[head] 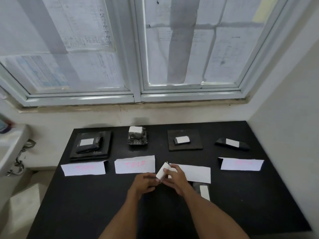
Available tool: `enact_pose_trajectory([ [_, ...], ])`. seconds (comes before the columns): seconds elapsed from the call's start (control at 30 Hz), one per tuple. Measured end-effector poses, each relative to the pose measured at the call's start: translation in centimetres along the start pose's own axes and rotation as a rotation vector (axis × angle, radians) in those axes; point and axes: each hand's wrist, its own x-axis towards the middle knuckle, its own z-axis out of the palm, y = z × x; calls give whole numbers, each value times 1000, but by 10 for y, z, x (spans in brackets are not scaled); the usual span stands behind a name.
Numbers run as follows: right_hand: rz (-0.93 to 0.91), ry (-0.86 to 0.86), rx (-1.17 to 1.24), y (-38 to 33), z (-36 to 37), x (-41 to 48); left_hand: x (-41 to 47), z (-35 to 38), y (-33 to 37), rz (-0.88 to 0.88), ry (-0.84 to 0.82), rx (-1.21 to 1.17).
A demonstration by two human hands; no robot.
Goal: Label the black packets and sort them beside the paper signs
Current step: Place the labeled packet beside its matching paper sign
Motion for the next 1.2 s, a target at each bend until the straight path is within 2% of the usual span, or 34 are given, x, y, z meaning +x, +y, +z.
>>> enact_pose_trajectory([
  [0.2, -117, -5, 96, -67, -19, -15, -4, 17, 55, -15, -237, -72],
  [0.43, -131, -53, 164, -91, -22, -28, -10, 39, 93, 22, -409, -47],
  [0.63, -160, -38, 148, -96, -22, -36, -11, 51, 102, 73, -421, -179],
  [0.73, -267, 42, 39, -99, -24, -41, -6, 52, 100, 85, -403, -214],
  [0.83, -390, 129, -115, -103, -28, -42, 1, 55, 99, 127, -307, -271],
  [0.93, -394, 69, -286, -101, -32, -47, 9, 61, 101, 199, -244, -326],
  [1.07, -364, 2, -392, -99, -56, -50, 16, 82, 105, 241, -276, -290],
  [1.2, -312, 12, -373, -104, -89, -48, 23, 98, 107, 206, -361, -108],
])
